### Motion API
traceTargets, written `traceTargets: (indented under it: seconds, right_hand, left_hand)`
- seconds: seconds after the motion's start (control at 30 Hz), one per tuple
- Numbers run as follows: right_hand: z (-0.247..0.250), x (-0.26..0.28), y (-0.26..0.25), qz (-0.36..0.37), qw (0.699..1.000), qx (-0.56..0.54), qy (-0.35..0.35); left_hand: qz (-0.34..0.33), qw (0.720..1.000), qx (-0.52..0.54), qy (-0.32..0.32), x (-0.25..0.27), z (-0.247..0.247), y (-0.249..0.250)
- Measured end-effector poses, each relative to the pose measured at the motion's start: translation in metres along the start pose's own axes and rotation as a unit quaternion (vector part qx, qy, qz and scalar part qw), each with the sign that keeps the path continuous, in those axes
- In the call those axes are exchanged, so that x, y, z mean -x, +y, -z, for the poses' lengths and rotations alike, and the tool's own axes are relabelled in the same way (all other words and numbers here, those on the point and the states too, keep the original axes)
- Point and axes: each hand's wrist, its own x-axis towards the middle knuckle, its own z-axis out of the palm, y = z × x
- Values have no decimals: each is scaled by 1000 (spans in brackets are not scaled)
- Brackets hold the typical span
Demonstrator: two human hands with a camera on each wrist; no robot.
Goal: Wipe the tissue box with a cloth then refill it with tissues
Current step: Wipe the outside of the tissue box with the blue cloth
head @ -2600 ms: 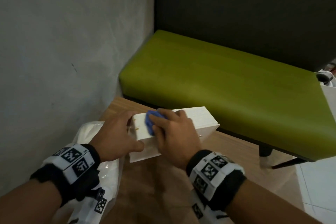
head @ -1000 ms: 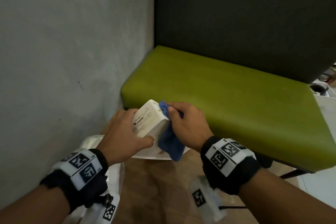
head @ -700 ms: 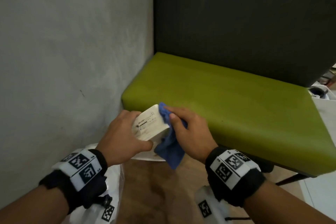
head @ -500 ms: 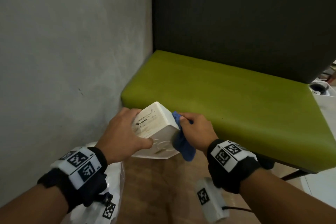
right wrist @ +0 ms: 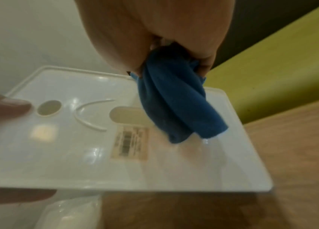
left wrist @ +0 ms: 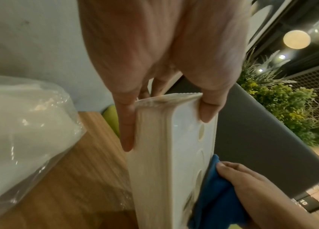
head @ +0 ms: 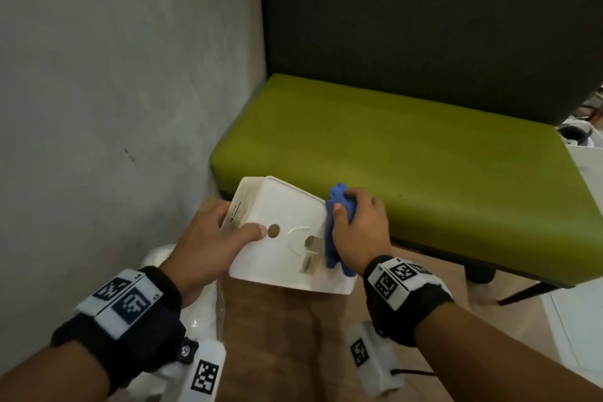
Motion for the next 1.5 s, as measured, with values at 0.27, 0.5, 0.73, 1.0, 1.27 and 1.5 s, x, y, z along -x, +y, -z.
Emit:
traceTargets:
  seconds: [0.27, 0.5, 0.73, 1.0, 1.27, 1.5]
  right_hand:
    - [-21, 18, -14, 178, 976, 34, -121]
    - [-30, 5, 20, 156, 969, 136, -134]
    - [-42, 6, 1, 212, 960, 95, -158]
    - [-23, -8, 21, 198, 957, 134, -167]
    - [-55, -6, -23, 268, 931, 151, -195]
    - [-25, -28, 16, 152, 963, 190, -114]
  left_hand:
    - [108, 993, 32, -30, -10, -8, -23]
    - [171, 983, 40, -50, -6, -5, -31]
    - [189, 979, 60, -54, -11, -7, -39]
    - [205, 976, 58, -37, -14, -2, -41]
    - [206, 975, 72, -34, -28, -18, -29]
    - [185, 980, 50, -45, -34, -22, -23]
